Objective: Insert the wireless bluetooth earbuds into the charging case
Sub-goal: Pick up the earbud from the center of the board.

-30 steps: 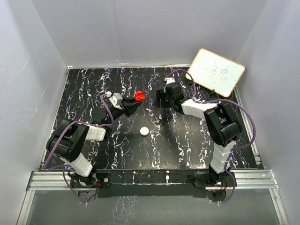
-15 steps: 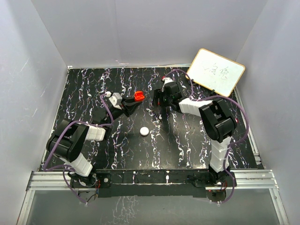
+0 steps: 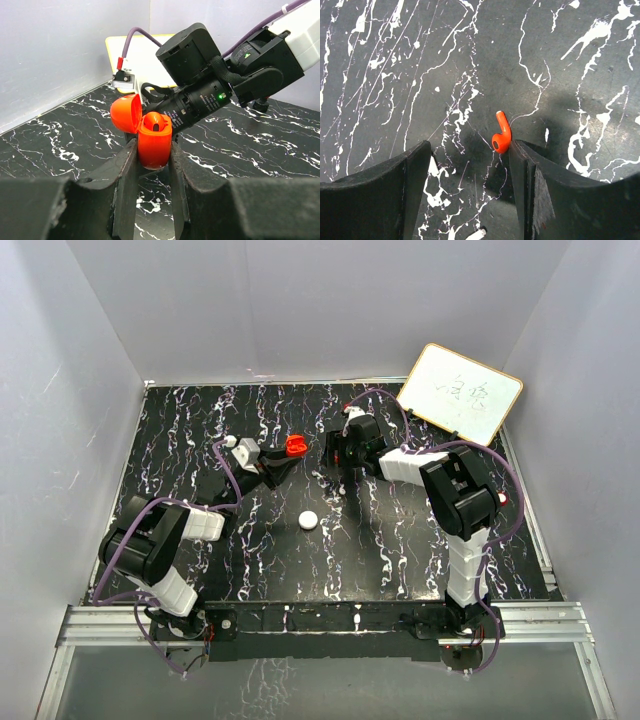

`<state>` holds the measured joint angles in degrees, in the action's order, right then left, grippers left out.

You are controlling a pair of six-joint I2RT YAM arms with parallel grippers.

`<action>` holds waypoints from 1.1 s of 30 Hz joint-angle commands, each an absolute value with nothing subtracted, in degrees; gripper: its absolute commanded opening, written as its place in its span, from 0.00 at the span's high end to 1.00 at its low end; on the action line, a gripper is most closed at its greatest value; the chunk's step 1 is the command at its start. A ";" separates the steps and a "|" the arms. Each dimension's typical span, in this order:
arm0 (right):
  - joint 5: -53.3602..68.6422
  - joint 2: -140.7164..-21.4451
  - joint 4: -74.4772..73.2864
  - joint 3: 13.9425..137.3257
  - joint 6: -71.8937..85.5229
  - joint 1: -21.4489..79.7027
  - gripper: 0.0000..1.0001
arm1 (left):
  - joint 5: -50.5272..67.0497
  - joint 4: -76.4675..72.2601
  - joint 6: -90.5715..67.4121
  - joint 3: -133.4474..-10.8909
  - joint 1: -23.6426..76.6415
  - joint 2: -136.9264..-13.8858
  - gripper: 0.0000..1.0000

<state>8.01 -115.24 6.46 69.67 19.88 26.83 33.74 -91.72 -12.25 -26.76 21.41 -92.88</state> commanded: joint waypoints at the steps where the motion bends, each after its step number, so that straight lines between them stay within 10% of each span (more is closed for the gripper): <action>1: 10.13 -115.49 10.60 72.10 20.75 26.52 0.39 | 34.50 -102.40 -11.95 -26.50 20.92 -89.43 1.00; 33: 14.55 -120.44 10.46 80.02 22.33 28.83 0.44 | 34.46 -102.39 -11.84 -26.33 20.57 -89.43 1.00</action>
<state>14.09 -119.90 7.84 75.81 22.46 28.80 33.82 -91.72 -12.25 -26.59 21.08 -92.88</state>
